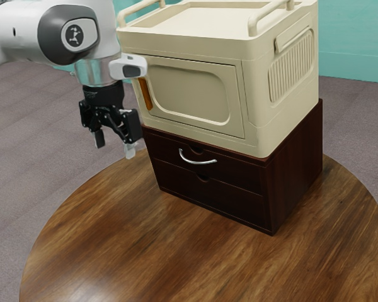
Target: Pull the drawer handle with one arm to open the drawer
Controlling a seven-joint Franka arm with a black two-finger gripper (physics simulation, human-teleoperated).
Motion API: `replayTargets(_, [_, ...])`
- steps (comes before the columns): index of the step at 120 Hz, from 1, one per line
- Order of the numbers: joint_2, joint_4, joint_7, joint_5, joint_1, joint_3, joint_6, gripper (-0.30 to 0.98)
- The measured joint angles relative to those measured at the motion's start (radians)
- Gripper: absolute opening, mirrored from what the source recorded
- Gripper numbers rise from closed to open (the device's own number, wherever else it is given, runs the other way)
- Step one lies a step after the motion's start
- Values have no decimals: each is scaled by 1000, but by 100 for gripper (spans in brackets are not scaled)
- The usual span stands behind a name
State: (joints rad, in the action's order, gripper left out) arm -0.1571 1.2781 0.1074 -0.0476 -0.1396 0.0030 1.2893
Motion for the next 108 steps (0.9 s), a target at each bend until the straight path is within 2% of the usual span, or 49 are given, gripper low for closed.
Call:
replayTargets(32, [7,-29,-2,29,-27,-3,-9,69])
replayTargets(50, [108,-119,28,41,-18,-39,2,69])
replayTargets(68, [94,-121,241,52,24,-111,103,69])
replayTargets(89, [36,-116,500,134,38,-129,112,68])
replayTargets(100, [16,-114,609,121,33,-131,107,68])
replayTargets(108, [23,-81,681,96,68,-129,114,69])
